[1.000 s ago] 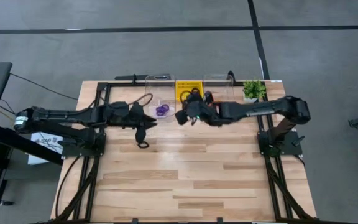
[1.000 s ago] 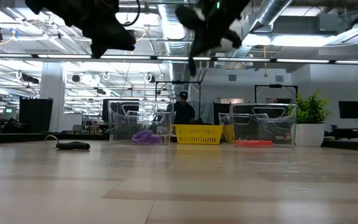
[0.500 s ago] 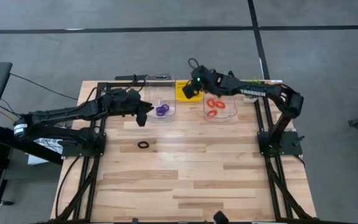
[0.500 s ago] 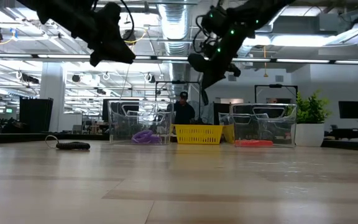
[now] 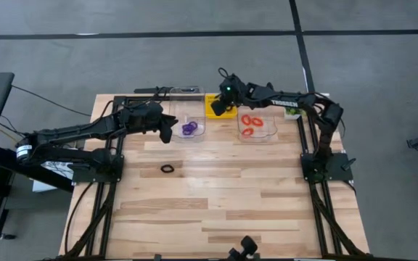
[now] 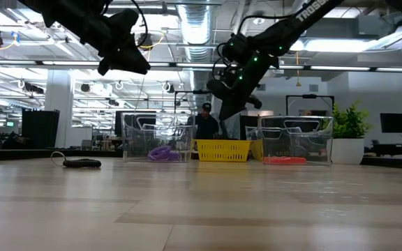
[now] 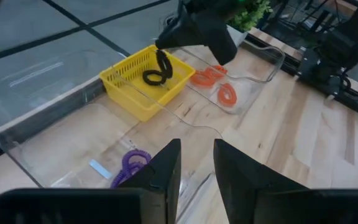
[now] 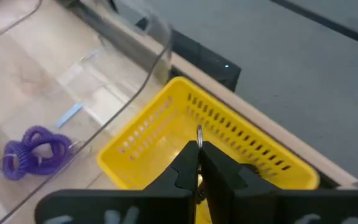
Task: Sort spring keychains
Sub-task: Put the top black spring keychain into the yellow bin, then put the black spring keychain into the yellow bin
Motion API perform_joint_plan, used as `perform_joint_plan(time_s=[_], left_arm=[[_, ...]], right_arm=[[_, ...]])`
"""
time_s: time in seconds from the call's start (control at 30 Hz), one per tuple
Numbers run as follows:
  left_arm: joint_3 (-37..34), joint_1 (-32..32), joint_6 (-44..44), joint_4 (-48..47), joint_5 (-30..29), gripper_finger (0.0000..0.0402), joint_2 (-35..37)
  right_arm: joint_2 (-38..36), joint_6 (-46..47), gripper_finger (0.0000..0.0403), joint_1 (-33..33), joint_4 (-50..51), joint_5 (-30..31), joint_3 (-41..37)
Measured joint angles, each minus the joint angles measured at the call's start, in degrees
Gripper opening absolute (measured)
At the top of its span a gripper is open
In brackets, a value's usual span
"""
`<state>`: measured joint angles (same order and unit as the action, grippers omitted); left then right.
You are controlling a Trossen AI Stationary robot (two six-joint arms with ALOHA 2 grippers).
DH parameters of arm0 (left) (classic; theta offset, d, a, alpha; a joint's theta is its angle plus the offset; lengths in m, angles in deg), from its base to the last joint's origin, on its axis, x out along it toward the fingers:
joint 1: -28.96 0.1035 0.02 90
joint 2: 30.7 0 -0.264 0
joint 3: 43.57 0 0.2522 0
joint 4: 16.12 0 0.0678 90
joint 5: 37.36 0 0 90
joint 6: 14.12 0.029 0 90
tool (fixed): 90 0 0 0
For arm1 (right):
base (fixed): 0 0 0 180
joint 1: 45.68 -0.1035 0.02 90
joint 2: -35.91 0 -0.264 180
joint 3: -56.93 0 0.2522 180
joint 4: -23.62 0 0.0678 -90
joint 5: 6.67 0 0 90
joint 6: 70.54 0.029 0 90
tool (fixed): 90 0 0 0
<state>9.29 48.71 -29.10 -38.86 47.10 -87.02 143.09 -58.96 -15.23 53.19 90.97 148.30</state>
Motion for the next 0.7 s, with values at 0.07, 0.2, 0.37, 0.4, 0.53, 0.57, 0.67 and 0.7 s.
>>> perform_joint_plan(time_s=[0.07,0.2,0.37,0.4,0.53,0.57,0.67,0.7], left_arm=[[0.0,0.0,-0.5,-0.2,0.0,0.0092,0.0],[0.0,-0.1,-0.7,-0.3,1.1,0.0092,0.0],[0.0,-0.2,-2.0,-1.3,4.0,0.0092,0.0],[0.0,-0.2,-2.1,-1.8,5.0,0.0092,0.0],[0.0,-0.2,-3.7,-4.2,8.6,0.0092,0.0],[0.0,-0.2,-3.7,-5.0,9.5,0.0092,0.0],[0.0,-0.7,-3.7,-7.1,11.0,0.0092,0.0],[0.0,-0.9,-3.5,-7.6,11.4,0.0092,0.2]], right_arm=[[0.0,0.3,0.0022,-0.3,0.0,-0.2,0.0],[-0.1,0.4,0.0059,-0.9,0.1,-0.1,0.0],[-1.1,1.6,0.0111,-1.7,0.7,0.0,-0.1],[-1.3,2.1,0.0118,-2.1,0.8,0.0,-0.1],[-3.5,2.2,0.0131,-4.4,0.2,0.1,-0.1],[-4.2,2.1,0.0131,-5.2,-0.7,0.4,0.0],[-6.9,2.3,0.0128,-7.7,-1.2,1.7,-0.1],[-8.2,2.5,0.0126,-8.5,-1.5,1.7,-0.1]])
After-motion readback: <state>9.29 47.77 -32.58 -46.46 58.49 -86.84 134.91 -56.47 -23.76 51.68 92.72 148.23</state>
